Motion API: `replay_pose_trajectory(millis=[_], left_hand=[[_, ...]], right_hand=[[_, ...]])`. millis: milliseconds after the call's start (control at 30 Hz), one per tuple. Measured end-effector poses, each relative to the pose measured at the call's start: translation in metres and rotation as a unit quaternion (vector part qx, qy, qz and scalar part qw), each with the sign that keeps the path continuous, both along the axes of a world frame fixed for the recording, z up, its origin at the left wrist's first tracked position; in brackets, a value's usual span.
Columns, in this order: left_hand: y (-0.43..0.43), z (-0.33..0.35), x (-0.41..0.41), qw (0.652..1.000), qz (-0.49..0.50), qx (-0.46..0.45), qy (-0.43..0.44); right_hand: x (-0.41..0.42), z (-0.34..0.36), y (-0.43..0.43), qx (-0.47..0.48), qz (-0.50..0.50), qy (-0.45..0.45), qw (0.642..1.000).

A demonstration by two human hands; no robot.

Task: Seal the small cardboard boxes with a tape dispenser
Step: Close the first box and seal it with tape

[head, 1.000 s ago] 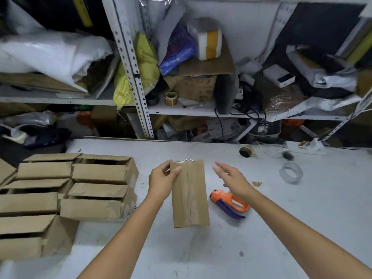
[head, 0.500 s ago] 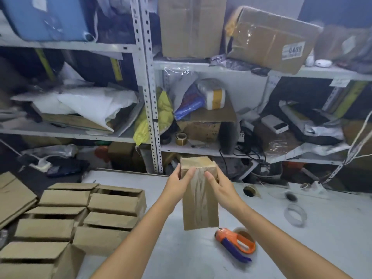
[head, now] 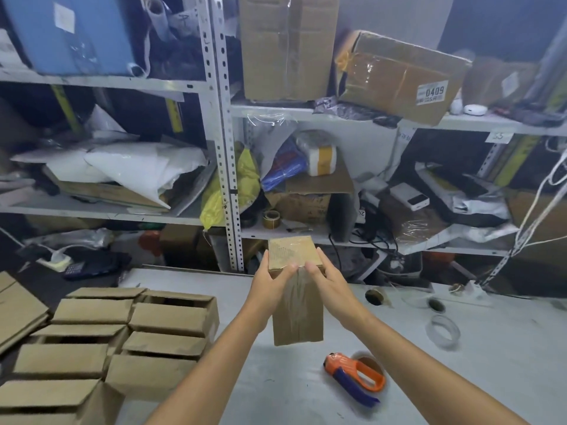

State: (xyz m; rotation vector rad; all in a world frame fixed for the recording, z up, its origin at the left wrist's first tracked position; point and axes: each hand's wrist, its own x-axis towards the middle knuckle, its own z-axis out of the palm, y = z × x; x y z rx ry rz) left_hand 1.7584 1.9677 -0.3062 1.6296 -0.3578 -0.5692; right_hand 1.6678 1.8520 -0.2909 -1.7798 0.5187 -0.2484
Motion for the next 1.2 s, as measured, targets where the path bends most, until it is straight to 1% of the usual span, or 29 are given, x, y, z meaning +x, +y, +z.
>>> replay_pose_trajectory(millis=[267,367,500,600,767,900,967,1100,1200], left_hand=[[0.001,-0.006,-0.002,0.999,0.034,-0.028,0.021],[0.003,-0.003,0.002,0.999,0.026,-0.039,0.017],[0.000,-0.002,0.001,0.999,0.017,-0.040,0.018],[-0.003,-0.004,-0.002,0.999,0.015,-0.040,0.019],[-0.007,-0.006,-0.009,0.999,0.011,-0.039,-0.007],[-0.010,-0.005,-0.013,0.999,-0.006,-0.014,-0.044],[-0.006,-0.003,-0.010,0.999,-0.030,-0.011,-0.035],[0.003,0.008,0.003,0.996,-0.086,-0.024,0.019],[0.002,0.005,0.006,0.997,-0.073,-0.016,0.013]], right_hand=[[-0.002,0.004,0.006,-0.007,0.019,-0.003,1.000],[-0.006,0.009,0.000,0.004,0.031,0.003,1.000],[-0.011,0.016,-0.008,0.054,0.011,0.009,0.998],[-0.013,0.012,-0.008,0.035,0.022,0.003,0.999],[-0.013,0.008,-0.004,0.017,0.006,-0.004,1.000],[-0.014,0.000,-0.002,0.011,-0.009,0.006,1.000],[-0.015,0.003,-0.005,0.020,-0.019,0.003,1.000],[-0.018,0.010,-0.019,0.044,-0.041,-0.001,0.998],[-0.016,0.010,-0.019,0.049,-0.043,0.006,0.998]])
